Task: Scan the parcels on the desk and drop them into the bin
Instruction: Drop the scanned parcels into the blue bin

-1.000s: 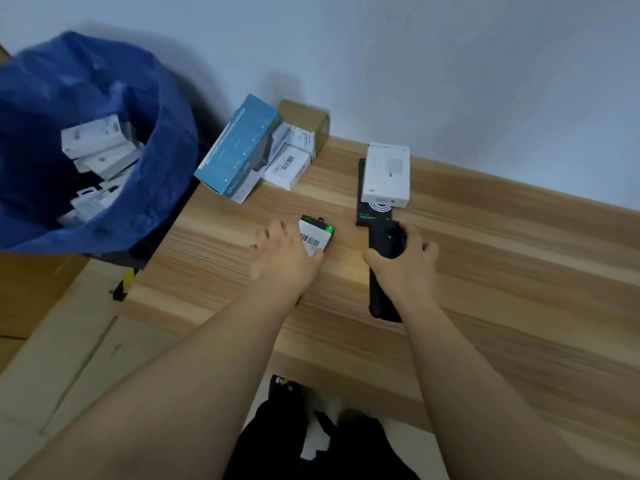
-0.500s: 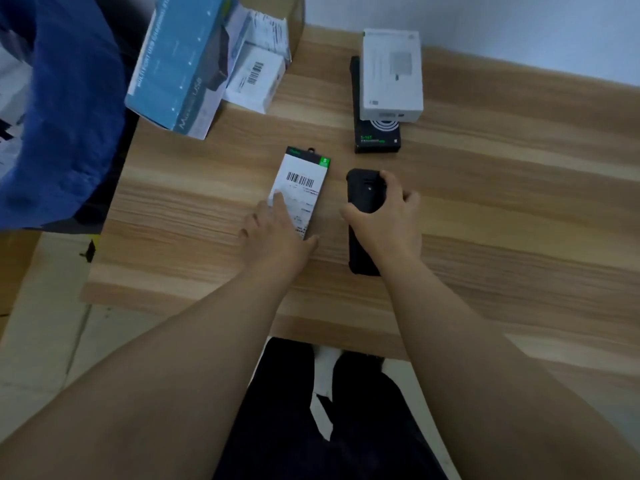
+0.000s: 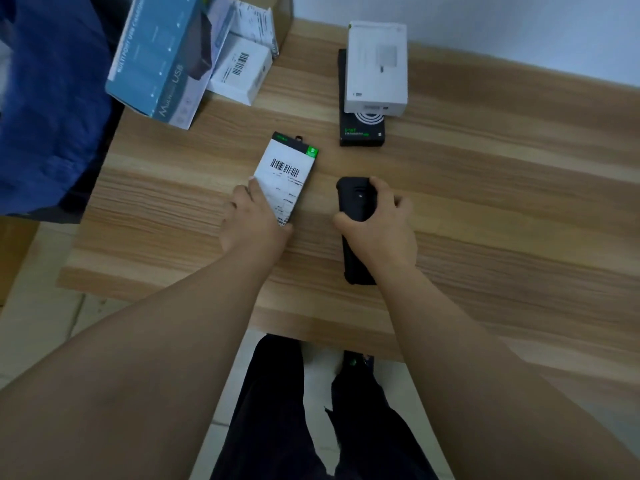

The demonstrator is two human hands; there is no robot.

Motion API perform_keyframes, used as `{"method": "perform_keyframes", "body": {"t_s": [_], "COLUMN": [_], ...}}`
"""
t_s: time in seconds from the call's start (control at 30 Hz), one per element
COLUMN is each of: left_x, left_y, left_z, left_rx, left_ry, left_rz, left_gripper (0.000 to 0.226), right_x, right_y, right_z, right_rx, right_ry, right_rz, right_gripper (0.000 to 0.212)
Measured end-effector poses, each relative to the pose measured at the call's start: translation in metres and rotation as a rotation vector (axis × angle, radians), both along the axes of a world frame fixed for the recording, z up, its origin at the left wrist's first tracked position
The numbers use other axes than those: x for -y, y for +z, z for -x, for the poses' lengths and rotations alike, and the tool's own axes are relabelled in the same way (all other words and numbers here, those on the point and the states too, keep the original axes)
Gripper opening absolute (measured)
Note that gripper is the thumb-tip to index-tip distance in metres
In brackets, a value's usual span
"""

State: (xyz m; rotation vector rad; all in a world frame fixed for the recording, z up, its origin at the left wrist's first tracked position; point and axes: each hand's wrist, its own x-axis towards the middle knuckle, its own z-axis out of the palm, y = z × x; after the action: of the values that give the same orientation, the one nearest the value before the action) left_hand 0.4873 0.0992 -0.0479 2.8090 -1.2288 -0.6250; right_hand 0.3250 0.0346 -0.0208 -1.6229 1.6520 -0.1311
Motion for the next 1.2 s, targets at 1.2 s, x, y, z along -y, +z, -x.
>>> {"method": "perform_keyframes", "body": {"t_s": [1.2], "left_x": [-0.080], "left_y": [0.159], "left_z": [0.079], "left_rx": [0.505], "left_ry": [-0.007], "left_rz": [0.123], "left_gripper": [0.098], "right_x": [-0.032], "right_y": [0.212], "right_z": [0.120], "right_rx": [-0.102], "right_ry": [0.808], "right_rz": [0.328], "right_gripper": [0.072]}}
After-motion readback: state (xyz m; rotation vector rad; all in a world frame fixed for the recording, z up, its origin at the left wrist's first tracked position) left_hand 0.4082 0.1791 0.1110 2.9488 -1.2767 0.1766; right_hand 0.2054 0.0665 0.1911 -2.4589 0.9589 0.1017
